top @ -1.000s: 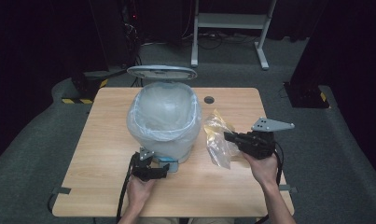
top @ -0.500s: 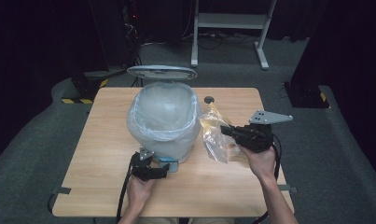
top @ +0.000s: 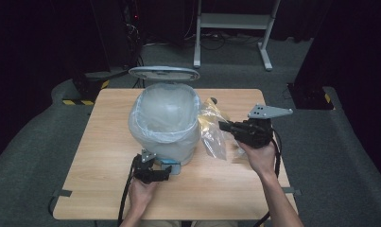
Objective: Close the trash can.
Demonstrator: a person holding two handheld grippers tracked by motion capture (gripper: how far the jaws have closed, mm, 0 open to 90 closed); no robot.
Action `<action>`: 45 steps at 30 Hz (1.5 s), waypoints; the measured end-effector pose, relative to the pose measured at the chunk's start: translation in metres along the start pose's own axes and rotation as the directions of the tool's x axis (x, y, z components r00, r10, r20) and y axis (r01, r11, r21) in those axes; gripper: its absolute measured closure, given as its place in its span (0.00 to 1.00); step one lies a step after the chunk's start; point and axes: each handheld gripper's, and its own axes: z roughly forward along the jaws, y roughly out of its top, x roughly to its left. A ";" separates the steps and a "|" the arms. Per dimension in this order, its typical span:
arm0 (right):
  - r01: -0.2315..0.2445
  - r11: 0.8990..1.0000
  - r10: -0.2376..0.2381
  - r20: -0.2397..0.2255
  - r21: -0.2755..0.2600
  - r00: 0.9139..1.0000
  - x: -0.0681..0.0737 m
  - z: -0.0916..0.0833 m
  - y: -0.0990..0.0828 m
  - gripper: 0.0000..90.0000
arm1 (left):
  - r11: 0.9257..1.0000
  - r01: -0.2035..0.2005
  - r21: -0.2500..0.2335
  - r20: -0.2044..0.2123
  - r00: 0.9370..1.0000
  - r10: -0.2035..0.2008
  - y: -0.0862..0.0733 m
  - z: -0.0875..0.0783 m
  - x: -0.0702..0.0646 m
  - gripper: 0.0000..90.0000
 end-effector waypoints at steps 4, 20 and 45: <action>0.006 1.000 -0.006 0.000 -0.005 1.000 0.001 0.001 0.005 0.96 | 1.000 0.000 0.000 0.000 1.000 0.000 0.000 0.000 0.000 0.03; 0.013 1.000 -0.013 -0.017 0.004 1.000 -0.001 0.015 0.024 0.96 | 1.000 0.000 0.000 0.000 1.000 0.000 0.000 0.000 0.000 0.03; 0.031 0.999 -0.030 -0.037 0.032 0.999 0.004 0.046 0.053 0.96 | 1.000 0.000 0.000 0.001 1.000 0.000 0.000 0.000 0.000 0.03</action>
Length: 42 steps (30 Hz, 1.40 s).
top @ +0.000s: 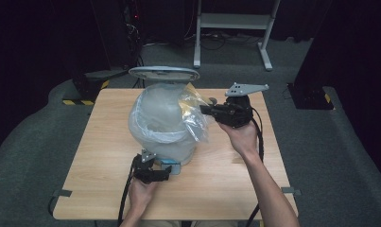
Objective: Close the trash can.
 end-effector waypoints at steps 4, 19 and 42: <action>-0.002 1.000 0.002 0.000 0.007 1.000 -0.001 0.006 0.003 0.96 | 1.000 0.000 0.000 0.000 1.000 0.000 0.000 0.000 0.000 0.03; -0.010 0.999 0.010 0.002 0.039 1.000 0.000 0.034 0.014 0.96 | 1.000 0.001 -0.001 -0.001 1.000 -0.001 0.000 0.000 0.000 0.03; -0.026 0.994 0.025 0.006 0.109 1.000 -0.001 0.069 0.015 0.94 | 1.000 -0.003 0.000 -0.002 1.000 0.003 0.000 0.000 0.000 0.03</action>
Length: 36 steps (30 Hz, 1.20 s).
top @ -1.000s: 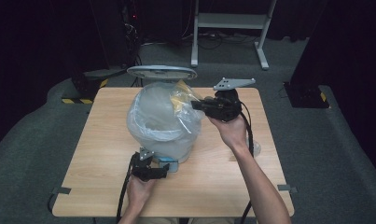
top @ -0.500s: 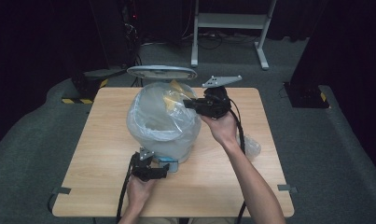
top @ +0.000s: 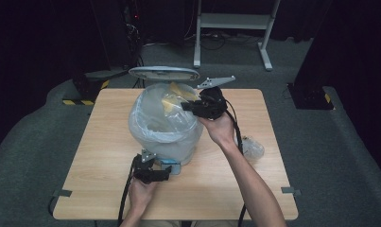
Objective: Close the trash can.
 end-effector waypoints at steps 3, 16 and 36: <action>0.000 1.000 0.000 -0.001 0.008 1.000 0.000 0.002 0.000 0.92 | 1.000 0.000 0.000 0.000 1.000 0.000 0.000 0.000 0.000 0.03; -0.004 1.000 0.004 0.009 0.019 1.000 0.001 0.011 0.000 0.63 | 1.000 -0.001 0.001 0.001 1.000 0.001 0.000 0.000 0.000 0.03; 0.019 1.000 -0.019 0.013 0.006 1.000 0.004 0.015 -0.002 0.55 | 1.000 -0.001 0.001 0.003 1.000 0.001 0.000 0.000 0.000 0.03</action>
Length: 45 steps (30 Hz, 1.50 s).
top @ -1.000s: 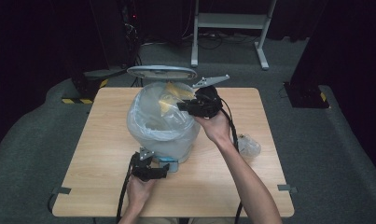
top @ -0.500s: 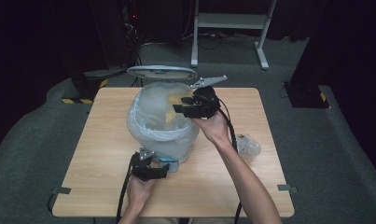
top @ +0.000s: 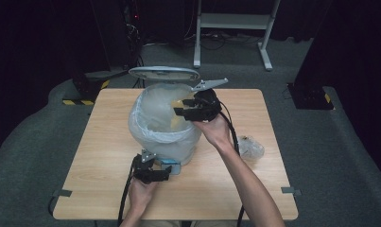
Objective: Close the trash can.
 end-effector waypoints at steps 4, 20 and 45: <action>-0.003 1.000 0.003 -0.001 -0.026 1.000 0.000 -0.005 0.001 0.53 | 1.000 -0.001 0.001 0.000 1.000 0.001 0.000 0.000 0.000 0.03; 0.039 0.999 -0.040 0.037 0.013 0.999 0.006 -0.006 -0.004 0.55 | 1.000 -0.001 0.001 0.000 1.000 0.001 0.000 0.000 0.000 0.03; -0.018 0.994 0.027 0.078 -0.106 0.997 -0.011 -0.055 -0.026 0.52 | 1.000 -0.002 0.002 0.000 1.000 0.002 0.000 0.000 0.000 0.03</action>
